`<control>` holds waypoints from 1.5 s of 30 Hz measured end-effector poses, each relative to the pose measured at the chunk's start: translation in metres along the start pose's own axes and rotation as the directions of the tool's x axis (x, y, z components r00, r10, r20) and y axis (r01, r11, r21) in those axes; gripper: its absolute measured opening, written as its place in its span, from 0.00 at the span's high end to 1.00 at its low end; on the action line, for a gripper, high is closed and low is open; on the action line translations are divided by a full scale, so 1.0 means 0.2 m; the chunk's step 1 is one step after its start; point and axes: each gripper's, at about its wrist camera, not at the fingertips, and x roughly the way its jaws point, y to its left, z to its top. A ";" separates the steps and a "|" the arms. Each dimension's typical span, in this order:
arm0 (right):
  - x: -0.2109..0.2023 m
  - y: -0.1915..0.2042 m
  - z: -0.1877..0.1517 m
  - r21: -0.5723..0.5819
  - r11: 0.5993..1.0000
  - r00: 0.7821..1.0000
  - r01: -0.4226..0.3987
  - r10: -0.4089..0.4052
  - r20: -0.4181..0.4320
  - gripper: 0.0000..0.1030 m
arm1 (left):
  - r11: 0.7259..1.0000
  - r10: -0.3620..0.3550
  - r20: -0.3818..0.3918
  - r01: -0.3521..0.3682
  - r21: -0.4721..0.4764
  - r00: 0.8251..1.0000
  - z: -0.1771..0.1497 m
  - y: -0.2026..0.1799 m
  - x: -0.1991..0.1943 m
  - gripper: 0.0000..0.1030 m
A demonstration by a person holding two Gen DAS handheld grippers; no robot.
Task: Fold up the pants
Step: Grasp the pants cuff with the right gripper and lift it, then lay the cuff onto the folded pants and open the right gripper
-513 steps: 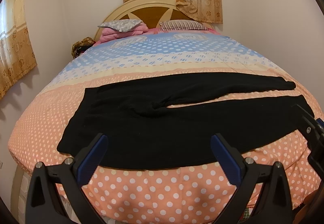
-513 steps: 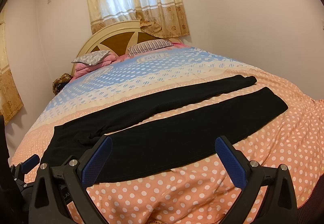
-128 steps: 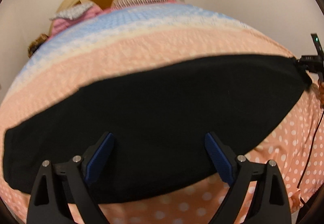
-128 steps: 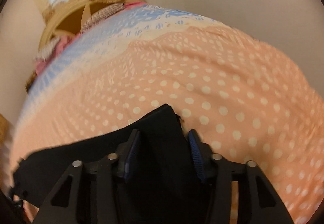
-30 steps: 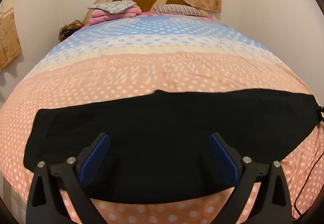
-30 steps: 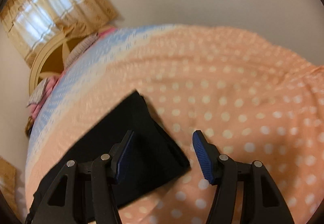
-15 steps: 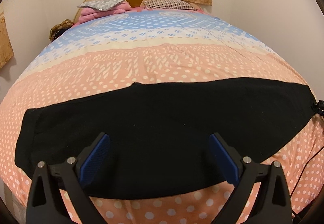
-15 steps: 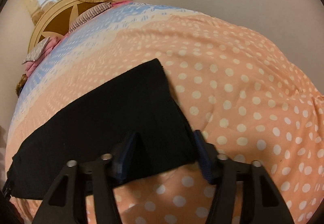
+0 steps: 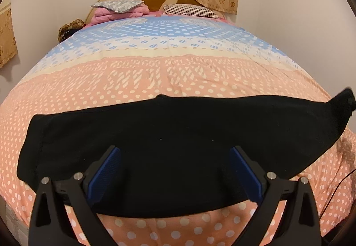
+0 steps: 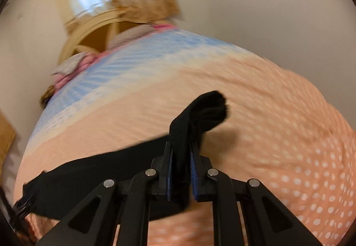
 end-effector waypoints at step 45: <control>0.66 1.25 -0.42 -0.308 0.878 0.920 -0.366 0.293 -0.260 0.74 | 1.000 0.011 -0.015 -0.011 -0.021 1.000 -0.05 0.11 0.02 0.02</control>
